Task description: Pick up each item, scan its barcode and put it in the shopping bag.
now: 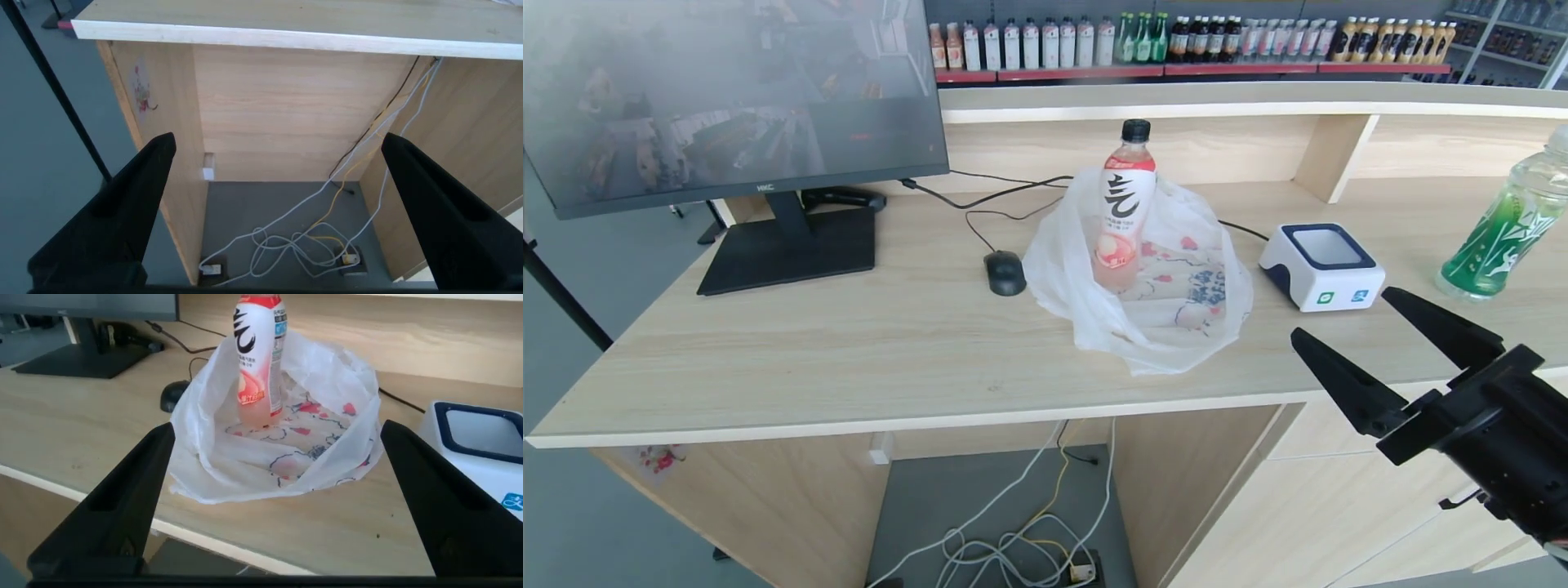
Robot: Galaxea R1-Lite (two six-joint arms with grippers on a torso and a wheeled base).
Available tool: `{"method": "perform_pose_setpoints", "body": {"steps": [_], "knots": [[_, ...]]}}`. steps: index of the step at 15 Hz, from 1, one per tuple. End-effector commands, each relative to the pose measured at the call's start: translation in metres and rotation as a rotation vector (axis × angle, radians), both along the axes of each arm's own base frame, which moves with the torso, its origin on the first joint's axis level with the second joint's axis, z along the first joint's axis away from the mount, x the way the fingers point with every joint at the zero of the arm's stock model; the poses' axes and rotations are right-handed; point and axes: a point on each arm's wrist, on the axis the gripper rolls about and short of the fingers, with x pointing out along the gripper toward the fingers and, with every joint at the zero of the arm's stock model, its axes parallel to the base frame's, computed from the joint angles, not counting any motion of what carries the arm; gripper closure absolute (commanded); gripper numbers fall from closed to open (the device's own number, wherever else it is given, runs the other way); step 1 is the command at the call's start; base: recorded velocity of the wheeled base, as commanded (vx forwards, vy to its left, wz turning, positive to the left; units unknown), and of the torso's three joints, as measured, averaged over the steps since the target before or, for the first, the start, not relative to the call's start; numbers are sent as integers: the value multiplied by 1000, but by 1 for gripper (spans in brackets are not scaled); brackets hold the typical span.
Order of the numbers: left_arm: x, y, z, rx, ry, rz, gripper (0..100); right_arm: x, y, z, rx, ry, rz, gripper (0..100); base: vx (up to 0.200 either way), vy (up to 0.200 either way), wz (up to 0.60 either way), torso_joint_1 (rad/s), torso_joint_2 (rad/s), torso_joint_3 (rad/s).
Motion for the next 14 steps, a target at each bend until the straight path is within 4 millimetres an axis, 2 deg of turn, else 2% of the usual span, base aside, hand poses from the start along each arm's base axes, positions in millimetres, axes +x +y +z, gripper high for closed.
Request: {"method": "perform_pose_setpoints", "body": {"steps": [1, 3, 14], "knots": [[0, 0, 0, -1, -1, 0, 0, 1, 1, -1, -4, 7, 1, 0, 0, 0, 0, 0, 0, 0], [0, 0, 0, -3, -1, 0, 0, 1, 1, -2, -5, 8, 1, 0, 0, 0, 0, 0, 0, 0], [0, 0, 0, -6, -2, 0, 0, 1, -4, -2, -5, 9, -22, 0, 0, -200, 0, 6, 2, 3]]}}
